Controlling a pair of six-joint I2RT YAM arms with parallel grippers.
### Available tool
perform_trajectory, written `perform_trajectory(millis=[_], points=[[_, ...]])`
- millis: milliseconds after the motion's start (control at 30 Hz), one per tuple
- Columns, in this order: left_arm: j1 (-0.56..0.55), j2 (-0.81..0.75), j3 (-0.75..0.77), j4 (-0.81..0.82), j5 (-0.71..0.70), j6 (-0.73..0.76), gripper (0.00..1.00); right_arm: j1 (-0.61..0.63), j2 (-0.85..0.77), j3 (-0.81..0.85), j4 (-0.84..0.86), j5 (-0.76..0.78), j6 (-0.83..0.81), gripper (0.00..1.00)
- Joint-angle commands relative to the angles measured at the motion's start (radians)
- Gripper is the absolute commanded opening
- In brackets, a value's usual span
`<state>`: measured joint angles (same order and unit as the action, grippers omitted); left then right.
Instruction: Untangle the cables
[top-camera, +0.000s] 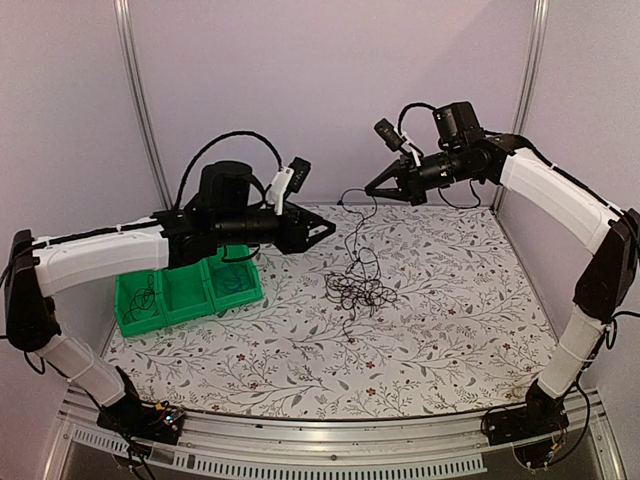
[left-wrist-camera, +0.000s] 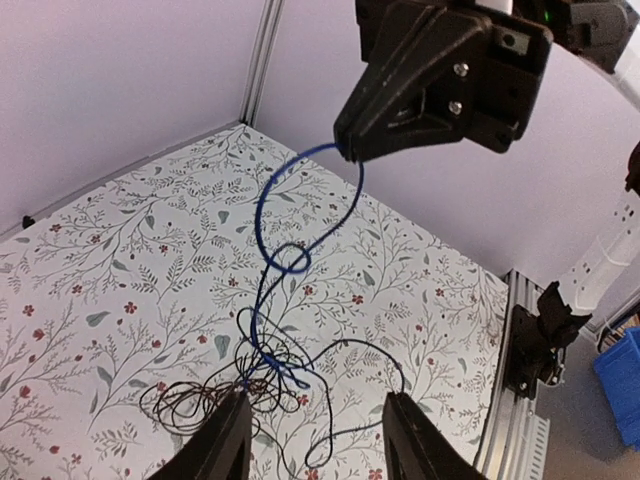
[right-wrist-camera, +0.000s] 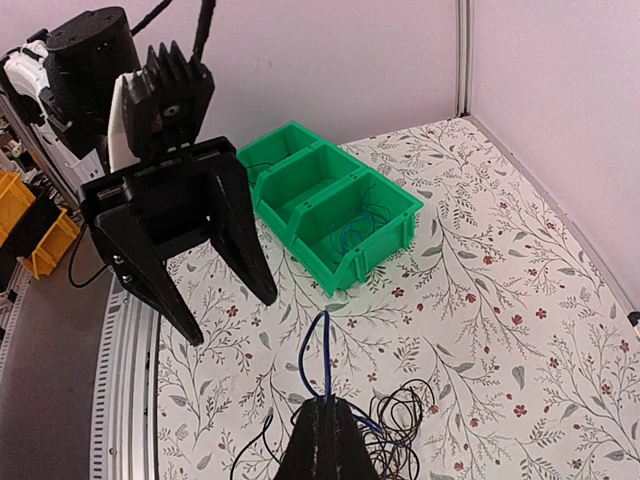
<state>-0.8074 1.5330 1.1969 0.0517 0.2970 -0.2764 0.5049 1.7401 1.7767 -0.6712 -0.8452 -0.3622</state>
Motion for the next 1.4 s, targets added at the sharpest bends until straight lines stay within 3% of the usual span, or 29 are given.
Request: perform_trajectory(millis=[0, 167, 533, 800, 967, 1133, 1367], points=[[-0.012, -0.144, -0.122, -0.102, -0.01, 0.071, 0.49, 0.002, -0.017, 0.005, -0.006, 0.019, -0.009, 0.0], [-0.087, -0.106, -0.134, -0.114, -0.036, 0.177, 0.49, 0.003, -0.014, 0.001, 0.005, 0.009, 0.012, 0.0], [-0.211, 0.152, 0.134, -0.293, -0.226, 0.56, 0.49, 0.002, 0.008, 0.003, 0.013, 0.01, 0.04, 0.0], [-0.252, 0.265, 0.224, -0.323, -0.245, 0.7, 0.47, 0.002, 0.007, 0.001, 0.014, 0.02, 0.049, 0.0], [-0.252, 0.296, 0.219, -0.343, -0.31, 0.75, 0.35, 0.001, 0.001, 0.001, 0.016, 0.034, 0.051, 0.0], [-0.237, 0.257, 0.17, -0.34, -0.472, 0.703, 0.03, -0.022, -0.006, 0.004, 0.013, 0.044, 0.051, 0.0], [-0.164, -0.044, -0.007, -0.158, -0.584, 0.503, 0.0, -0.179, 0.027, -0.049, 0.038, 0.082, 0.091, 0.0]])
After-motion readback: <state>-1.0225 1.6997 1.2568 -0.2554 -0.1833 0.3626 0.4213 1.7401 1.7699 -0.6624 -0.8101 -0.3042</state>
